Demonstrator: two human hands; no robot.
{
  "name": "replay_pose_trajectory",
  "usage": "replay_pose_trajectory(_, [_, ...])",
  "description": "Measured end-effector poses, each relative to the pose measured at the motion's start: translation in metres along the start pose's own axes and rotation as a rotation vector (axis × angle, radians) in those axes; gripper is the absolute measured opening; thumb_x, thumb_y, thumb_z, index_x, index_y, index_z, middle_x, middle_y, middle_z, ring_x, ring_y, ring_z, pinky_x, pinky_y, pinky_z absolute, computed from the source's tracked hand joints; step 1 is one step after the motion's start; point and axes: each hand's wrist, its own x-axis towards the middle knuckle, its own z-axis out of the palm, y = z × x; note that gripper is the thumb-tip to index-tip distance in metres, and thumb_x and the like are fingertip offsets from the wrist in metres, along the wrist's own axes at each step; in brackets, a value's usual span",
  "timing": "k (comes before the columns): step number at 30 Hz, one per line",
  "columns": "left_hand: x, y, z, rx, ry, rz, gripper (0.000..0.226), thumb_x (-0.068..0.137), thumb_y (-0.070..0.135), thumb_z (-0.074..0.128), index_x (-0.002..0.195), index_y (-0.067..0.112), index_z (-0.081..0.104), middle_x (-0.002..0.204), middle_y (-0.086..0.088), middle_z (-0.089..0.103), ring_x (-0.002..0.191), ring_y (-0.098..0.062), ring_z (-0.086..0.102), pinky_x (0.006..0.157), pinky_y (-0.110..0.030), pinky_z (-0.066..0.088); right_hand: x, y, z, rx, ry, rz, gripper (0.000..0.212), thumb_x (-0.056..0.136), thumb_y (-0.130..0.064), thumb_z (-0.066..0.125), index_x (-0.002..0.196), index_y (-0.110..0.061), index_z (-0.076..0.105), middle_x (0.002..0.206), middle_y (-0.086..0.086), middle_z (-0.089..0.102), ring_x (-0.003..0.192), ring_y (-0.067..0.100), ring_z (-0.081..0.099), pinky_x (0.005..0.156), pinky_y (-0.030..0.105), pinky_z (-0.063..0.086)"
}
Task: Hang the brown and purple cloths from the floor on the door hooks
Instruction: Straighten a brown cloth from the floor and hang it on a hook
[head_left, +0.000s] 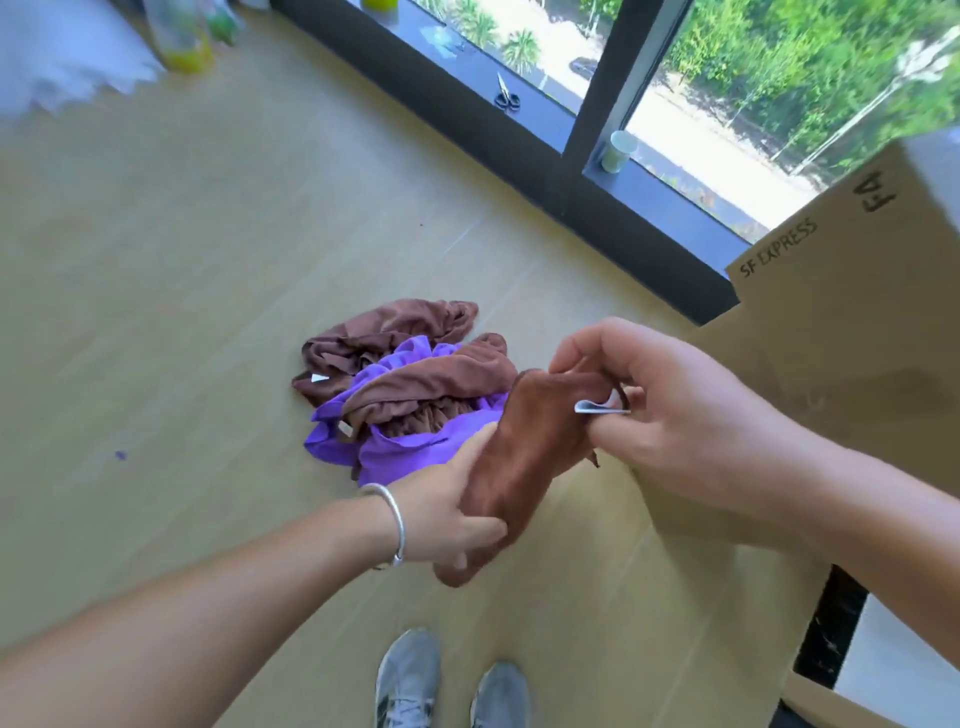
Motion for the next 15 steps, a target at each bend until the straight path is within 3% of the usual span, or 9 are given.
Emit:
replay_pose_trajectory(2, [-0.001, -0.002, 0.001, -0.016, 0.233, 0.091, 0.100, 0.077, 0.030, 0.072, 0.148, 0.047, 0.004, 0.077, 0.020, 0.060, 0.067, 0.000, 0.061, 0.061, -0.015, 0.044, 0.003, -0.021, 0.007, -0.107, -0.096, -0.037, 0.046, 0.075, 0.001, 0.053, 0.100, -0.037, 0.057, 0.088, -0.024, 0.065, 0.077, 0.004, 0.063, 0.068, 0.020, 0.051])
replay_pose_trajectory(3, [-0.002, -0.003, -0.001, -0.034, 0.345, 0.135, 0.092, 0.075, 0.029, 0.072, 0.147, 0.045, 0.017, 0.074, 0.021, 0.056, 0.067, 0.003, 0.057, 0.061, -0.014, 0.042, 0.003, -0.030, 0.011, -0.157, -0.127, -0.060, 0.046, 0.074, 0.001, 0.053, 0.100, -0.037, 0.056, 0.087, -0.026, 0.064, 0.077, 0.000, 0.061, 0.065, 0.014, 0.047])
replay_pose_trajectory(4, [-0.003, -0.004, -0.003, -0.012, 0.421, 0.175, 0.076, 0.073, 0.028, 0.072, 0.139, 0.043, 0.036, 0.077, 0.020, 0.055, 0.072, 0.002, 0.057, 0.064, -0.016, 0.043, 0.003, -0.036, 0.016, -0.200, -0.154, -0.083, 0.046, 0.073, 0.001, 0.054, 0.099, -0.036, 0.056, 0.086, -0.025, 0.063, 0.078, 0.000, 0.059, 0.063, 0.013, 0.045])
replay_pose_trajectory(6, [-0.013, -0.011, -0.007, 0.103, 0.518, 0.177, 0.031, 0.073, 0.032, 0.072, 0.102, 0.031, 0.061, 0.087, 0.012, 0.049, 0.084, -0.009, 0.055, 0.071, -0.027, 0.046, 0.002, -0.047, 0.023, -0.263, -0.199, -0.094, 0.046, 0.071, 0.000, 0.054, 0.099, -0.037, 0.055, 0.087, -0.021, 0.061, 0.078, 0.002, 0.056, 0.064, 0.014, 0.044])
replay_pose_trajectory(7, [-0.021, -0.019, -0.009, 0.123, 0.564, 0.154, 0.019, 0.072, 0.032, 0.073, 0.086, 0.026, 0.061, 0.088, 0.010, 0.045, 0.085, -0.012, 0.053, 0.071, -0.029, 0.046, 0.003, -0.052, 0.025, -0.299, -0.221, -0.088, 0.047, 0.071, 0.000, 0.054, 0.099, -0.038, 0.055, 0.086, -0.019, 0.060, 0.078, 0.003, 0.054, 0.065, 0.016, 0.044])
replay_pose_trajectory(9, [-0.043, -0.039, -0.009, 0.107, 0.643, 0.152, 0.015, 0.072, 0.025, 0.074, 0.075, 0.018, 0.061, 0.092, 0.006, 0.049, 0.086, -0.015, 0.052, 0.073, -0.031, 0.046, 0.006, -0.062, 0.029, -0.366, -0.271, -0.076, 0.048, 0.072, -0.002, 0.055, 0.100, -0.040, 0.054, 0.079, -0.013, 0.059, 0.076, 0.002, 0.053, 0.065, 0.017, 0.044])
replay_pose_trajectory(11, [-0.074, -0.060, -0.005, 0.098, 0.678, 0.153, 0.010, 0.072, 0.017, 0.069, 0.075, 0.011, 0.062, 0.094, 0.002, 0.059, 0.089, -0.021, 0.056, 0.079, -0.031, 0.046, 0.008, -0.071, 0.040, -0.434, -0.318, -0.091, 0.045, 0.072, -0.005, 0.055, 0.100, -0.041, 0.054, 0.077, -0.012, 0.058, 0.076, -0.002, 0.052, 0.065, 0.014, 0.043])
replay_pose_trajectory(13, [-0.102, -0.078, 0.002, 0.072, 0.705, 0.097, 0.012, 0.071, 0.022, 0.057, 0.078, 0.013, 0.059, 0.083, 0.001, 0.062, 0.082, -0.025, 0.057, 0.083, -0.033, 0.046, 0.011, -0.075, 0.054, -0.504, -0.330, -0.106, 0.042, 0.071, -0.009, 0.055, 0.099, -0.040, 0.055, 0.077, -0.013, 0.057, 0.078, -0.002, 0.052, 0.064, 0.018, 0.044])
replay_pose_trajectory(15, [-0.133, -0.098, 0.014, 0.060, 0.815, -0.025, 0.012, 0.071, 0.025, 0.047, 0.081, 0.019, 0.051, 0.077, -0.001, 0.058, 0.075, -0.031, 0.055, 0.074, -0.040, 0.048, 0.011, -0.076, 0.074, -0.590, -0.369, -0.124, 0.037, 0.070, -0.013, 0.055, 0.098, -0.037, 0.056, 0.079, -0.013, 0.055, 0.074, 0.002, 0.051, 0.055, 0.021, 0.042])
